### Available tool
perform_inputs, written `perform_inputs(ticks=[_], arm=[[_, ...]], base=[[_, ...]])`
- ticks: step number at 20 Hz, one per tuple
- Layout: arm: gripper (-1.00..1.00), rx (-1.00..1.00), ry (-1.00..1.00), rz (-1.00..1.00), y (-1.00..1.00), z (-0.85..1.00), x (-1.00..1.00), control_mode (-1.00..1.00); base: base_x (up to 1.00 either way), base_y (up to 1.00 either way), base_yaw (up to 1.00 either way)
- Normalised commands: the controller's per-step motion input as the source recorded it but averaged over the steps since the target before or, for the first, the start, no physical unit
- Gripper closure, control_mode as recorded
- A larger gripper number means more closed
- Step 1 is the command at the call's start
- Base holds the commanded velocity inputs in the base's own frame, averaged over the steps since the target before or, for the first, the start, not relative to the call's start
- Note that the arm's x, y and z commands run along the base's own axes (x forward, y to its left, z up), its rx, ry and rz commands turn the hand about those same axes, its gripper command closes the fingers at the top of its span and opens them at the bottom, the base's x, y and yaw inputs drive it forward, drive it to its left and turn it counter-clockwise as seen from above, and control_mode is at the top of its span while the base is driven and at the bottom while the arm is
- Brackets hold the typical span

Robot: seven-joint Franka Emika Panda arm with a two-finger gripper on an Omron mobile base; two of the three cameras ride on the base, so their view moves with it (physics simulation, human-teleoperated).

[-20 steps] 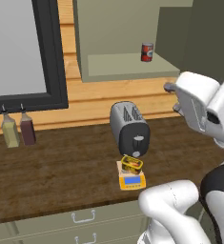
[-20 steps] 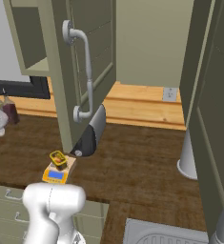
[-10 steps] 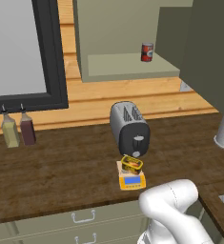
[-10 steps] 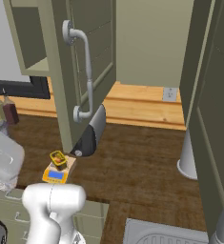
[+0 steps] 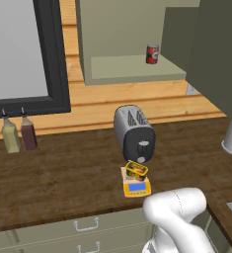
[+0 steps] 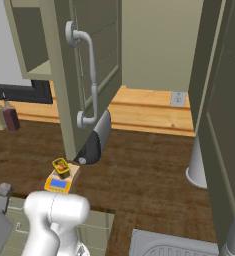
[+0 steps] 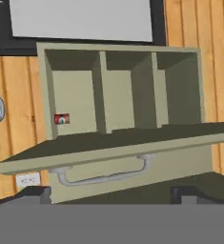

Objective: Pick the canned food and place it on the digital scale for weighing, and close the cabinet.

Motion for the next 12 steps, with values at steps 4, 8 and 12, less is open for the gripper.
perform_inputs(ticks=[4, 8, 12], arm=[[-1.0, 0.23, 0.0, -0.11, 0.0, -0.85, 1.0, -1.0], [-1.0, 0.24, 0.0, -0.03, -0.18, -0.85, 1.0, -1.0], [-1.0, 0.33, -0.02, 0.0, -0.61, -0.45, 0.99, -1.0]], base=[[0.0, 0.0, 0.0], [0.0, 0.0, 0.0], [0.0, 0.0, 0.0]])
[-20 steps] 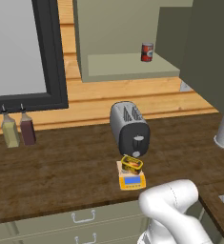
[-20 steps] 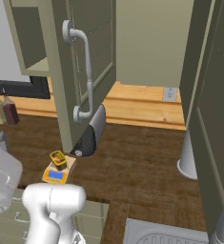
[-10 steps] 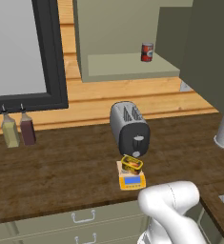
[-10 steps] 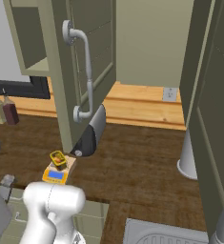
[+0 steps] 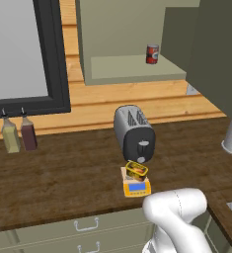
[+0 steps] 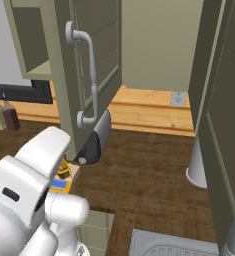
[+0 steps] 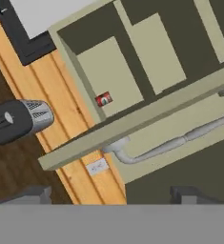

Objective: Pick the canned food and place it on the digital scale for weighing, and close the cabinet.

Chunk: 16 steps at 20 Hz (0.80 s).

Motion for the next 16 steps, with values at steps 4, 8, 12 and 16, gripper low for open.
perform_inputs(ticks=[4, 8, 12, 16], arm=[[-1.0, 0.29, -0.17, 0.0, -0.25, -0.21, 0.86, -1.0], [-1.0, 0.27, -0.32, 0.0, -0.01, -0.12, 0.99, -1.0], [-1.0, 0.33, -0.36, 0.03, -0.26, -0.17, 0.91, -1.0], [-1.0, 0.26, -0.54, 0.08, 0.2, -0.01, 0.5, -1.0]], base=[[0.0, 0.0, 0.0], [0.0, 0.0, 0.0], [0.0, 0.0, 0.0], [0.0, 0.0, 0.0]])
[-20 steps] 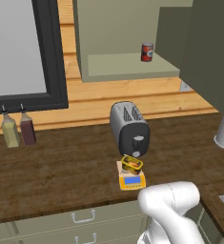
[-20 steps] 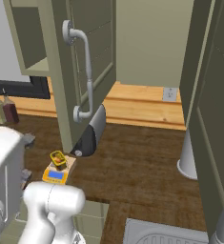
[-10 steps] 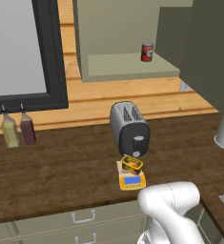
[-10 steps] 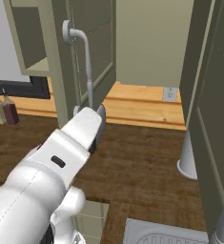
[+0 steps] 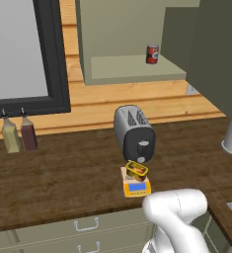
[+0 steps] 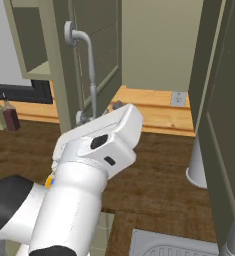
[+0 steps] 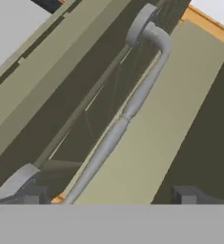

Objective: Pick the canned food and place it on the digital scale for weighing, and close the cabinet.

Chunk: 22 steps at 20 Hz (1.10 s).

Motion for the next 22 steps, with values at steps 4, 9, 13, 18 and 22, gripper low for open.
perform_inputs(ticks=[4, 9, 13, 18, 22], arm=[[-1.0, 0.22, -0.31, 0.1, 0.69, -0.31, 0.85, -1.0], [-1.0, 0.18, -0.01, 0.09, 0.27, -0.64, 0.58, -1.0], [-1.0, 0.16, 0.01, 0.23, 1.0, -0.8, 0.98, -1.0], [-1.0, 0.2, 0.0, 0.25, 1.0, -0.55, 1.0, -1.0], [-1.0, 0.26, -0.04, 0.25, 1.0, -0.33, 1.0, -1.0]], base=[[0.0, 0.0, 0.0], [0.0, 0.0, 0.0], [0.0, 0.0, 0.0], [0.0, 0.0, 0.0], [0.0, 0.0, 0.0]])
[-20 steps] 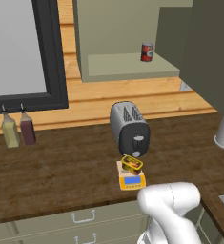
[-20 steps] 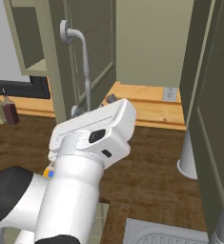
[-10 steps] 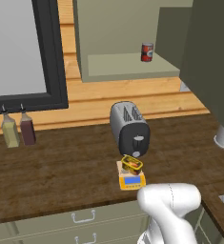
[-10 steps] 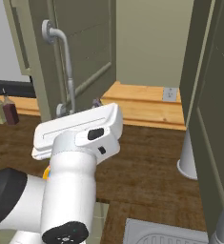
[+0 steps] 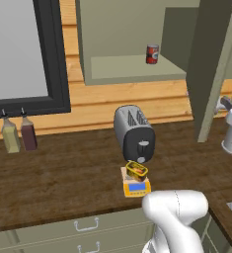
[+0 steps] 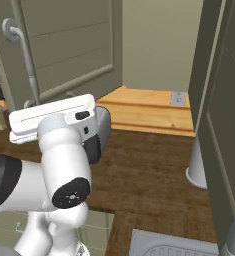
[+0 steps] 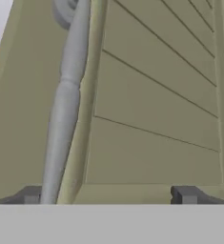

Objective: Pick the canned food and place it on the digital scale for weighing, and close the cabinet.

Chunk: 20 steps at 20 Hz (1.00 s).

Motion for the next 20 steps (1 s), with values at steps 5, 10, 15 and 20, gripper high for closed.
perform_inputs(ticks=[5, 10, 15, 20], arm=[[-1.0, 0.3, -0.11, 0.23, 1.0, -0.28, 1.0, -1.0], [-1.0, 0.23, -0.04, 0.13, 0.92, -0.38, 1.0, -1.0], [-1.0, 0.15, 0.0, 0.0, 0.8, -0.29, 1.0, -1.0], [-1.0, 0.05, 0.0, 0.0, 0.61, -0.06, 0.93, -1.0]], base=[[0.0, 0.0, 0.0], [0.0, 0.0, 0.0], [0.0, 0.0, 0.0], [0.0, 0.0, 0.0]])
